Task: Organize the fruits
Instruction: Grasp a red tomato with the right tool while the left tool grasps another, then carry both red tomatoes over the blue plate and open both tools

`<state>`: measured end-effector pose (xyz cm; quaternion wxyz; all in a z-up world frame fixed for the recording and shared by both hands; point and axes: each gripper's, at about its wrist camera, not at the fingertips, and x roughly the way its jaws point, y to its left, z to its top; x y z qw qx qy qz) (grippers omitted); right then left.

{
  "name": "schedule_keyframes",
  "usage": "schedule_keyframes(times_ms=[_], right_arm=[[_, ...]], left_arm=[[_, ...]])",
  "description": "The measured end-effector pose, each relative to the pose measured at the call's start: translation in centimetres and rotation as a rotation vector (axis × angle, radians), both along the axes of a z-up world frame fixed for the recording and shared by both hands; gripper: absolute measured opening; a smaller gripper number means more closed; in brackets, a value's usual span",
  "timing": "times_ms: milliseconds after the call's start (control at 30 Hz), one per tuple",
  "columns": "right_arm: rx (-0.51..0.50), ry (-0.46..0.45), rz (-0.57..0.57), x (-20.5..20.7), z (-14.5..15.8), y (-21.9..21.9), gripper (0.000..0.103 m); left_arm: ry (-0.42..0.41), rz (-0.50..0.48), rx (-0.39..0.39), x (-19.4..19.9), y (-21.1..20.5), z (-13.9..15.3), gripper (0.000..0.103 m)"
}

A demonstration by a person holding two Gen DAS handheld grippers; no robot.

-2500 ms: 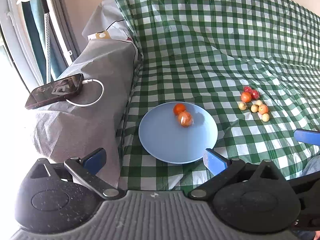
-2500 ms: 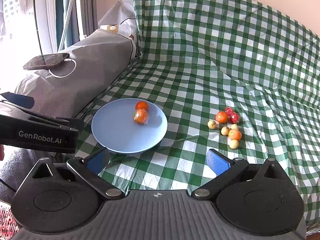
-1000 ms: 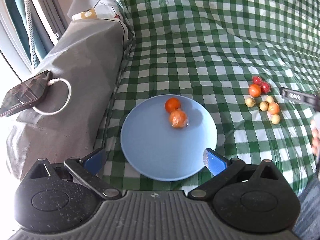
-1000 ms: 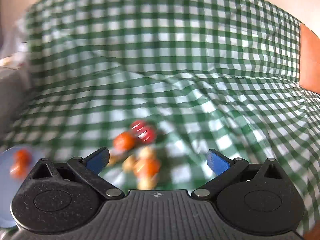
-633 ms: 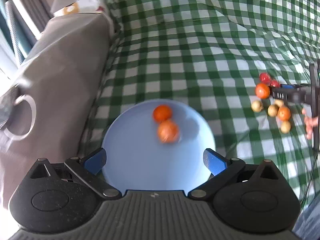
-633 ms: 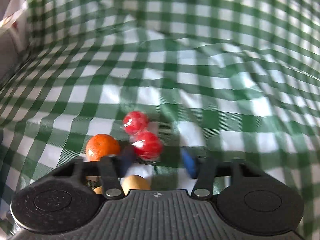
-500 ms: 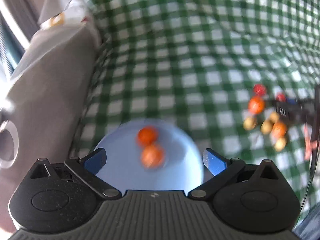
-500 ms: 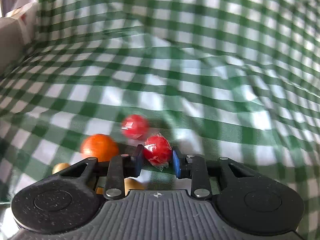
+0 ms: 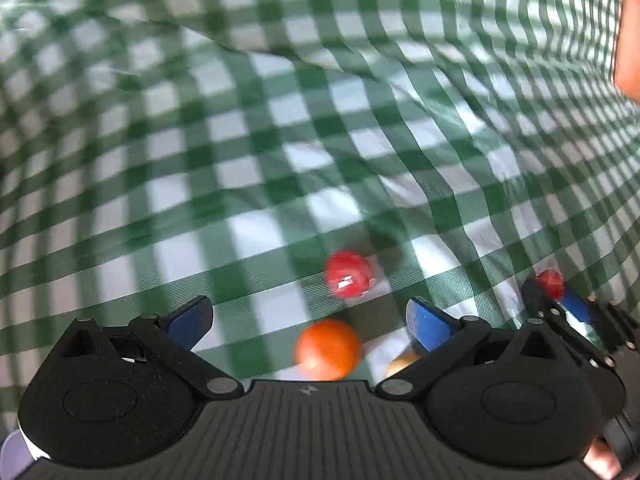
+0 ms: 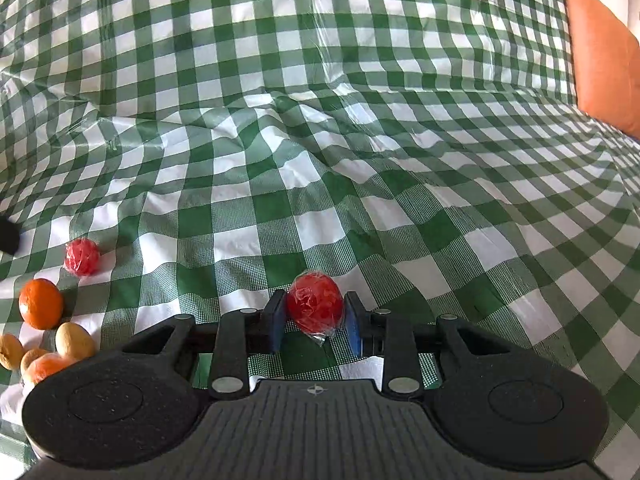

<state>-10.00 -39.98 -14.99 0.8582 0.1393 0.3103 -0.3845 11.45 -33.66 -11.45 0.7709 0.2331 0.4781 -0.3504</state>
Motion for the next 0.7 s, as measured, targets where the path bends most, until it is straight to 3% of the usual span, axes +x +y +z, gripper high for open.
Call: schedule_keyframes(times_ms=[67,133,233,267,300,367,433,567,700], right_arm=[[-0.011,-0.003,0.010,-1.0,-0.1,0.0,0.033],[-0.003,-0.013,0.012,0.7,-0.4,-0.2,0.033],[-0.006,-0.015,0.016,0.5,-0.5,-0.4,0.033],[-0.009,-0.014,0.015,0.7,-0.4,-0.3,0.033],[-0.011,-0.012,0.017,0.7,-0.4,-0.3,0.033],[-0.010,-0.011,0.019,0.7,-0.2,-0.3,0.032],[-0.010,-0.019,0.007,0.6,0.0,-0.6,0.030],[-0.031,-0.037,-0.053,0.1,0.5,-0.5,0.030],[-0.076,-0.070,-0.072,-0.8,3.1,0.8,0.030]], left_arm=[[-0.021,-0.028,0.042,-0.1,-1.5,-1.5,0.103],[-0.026,-0.032,0.082,-0.1,-2.4,-2.5,0.103],[0.028,0.007,0.067,0.7,-2.4,-2.7,0.102],[0.018,0.024,0.036,0.8,-2.2,-2.4,0.092],[0.007,0.030,0.016,0.7,-2.1,-2.0,0.062],[0.051,0.029,-0.002,0.8,-1.8,-1.6,0.030],[0.048,0.043,-0.044,0.5,-1.1,-0.7,0.030],[-0.048,0.006,-0.065,-1.2,0.6,1.7,0.030],[-0.111,-0.008,-0.108,-4.0,4.6,5.8,0.030]])
